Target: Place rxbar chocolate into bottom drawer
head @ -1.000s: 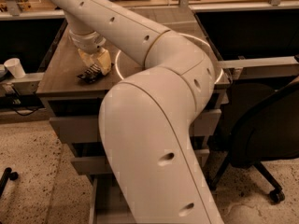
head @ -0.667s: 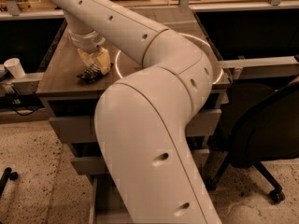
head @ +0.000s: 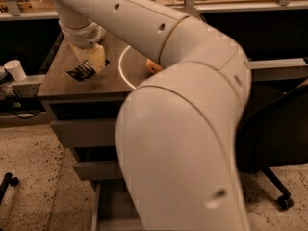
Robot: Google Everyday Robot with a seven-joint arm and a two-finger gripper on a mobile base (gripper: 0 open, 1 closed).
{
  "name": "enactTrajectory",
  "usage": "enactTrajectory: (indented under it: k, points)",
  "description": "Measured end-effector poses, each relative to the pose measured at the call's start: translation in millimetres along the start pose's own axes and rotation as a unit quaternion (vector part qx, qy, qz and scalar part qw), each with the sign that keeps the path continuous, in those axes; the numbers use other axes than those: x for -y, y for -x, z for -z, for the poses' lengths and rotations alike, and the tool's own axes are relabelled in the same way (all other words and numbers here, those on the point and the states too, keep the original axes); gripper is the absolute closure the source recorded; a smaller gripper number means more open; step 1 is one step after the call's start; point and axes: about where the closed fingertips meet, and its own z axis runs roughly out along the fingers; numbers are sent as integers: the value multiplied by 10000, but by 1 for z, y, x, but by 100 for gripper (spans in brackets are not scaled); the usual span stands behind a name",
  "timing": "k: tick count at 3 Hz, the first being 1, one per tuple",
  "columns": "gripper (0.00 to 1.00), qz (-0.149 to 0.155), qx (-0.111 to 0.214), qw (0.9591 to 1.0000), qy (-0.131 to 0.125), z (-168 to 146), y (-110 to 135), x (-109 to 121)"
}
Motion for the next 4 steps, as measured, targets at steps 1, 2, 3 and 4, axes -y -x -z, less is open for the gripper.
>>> enactTrajectory:
  k: [1, 2, 3, 4]
  points:
    - [100, -508, 158, 9949, -861, 57, 38, -15]
    - [100, -1326, 535, 9788, -1469, 92, 69, -55]
    - [100, -1796, 549, 9721, -1407, 72, 65, -76]
    - [100, -1799, 782, 9680, -1567, 70, 64, -82]
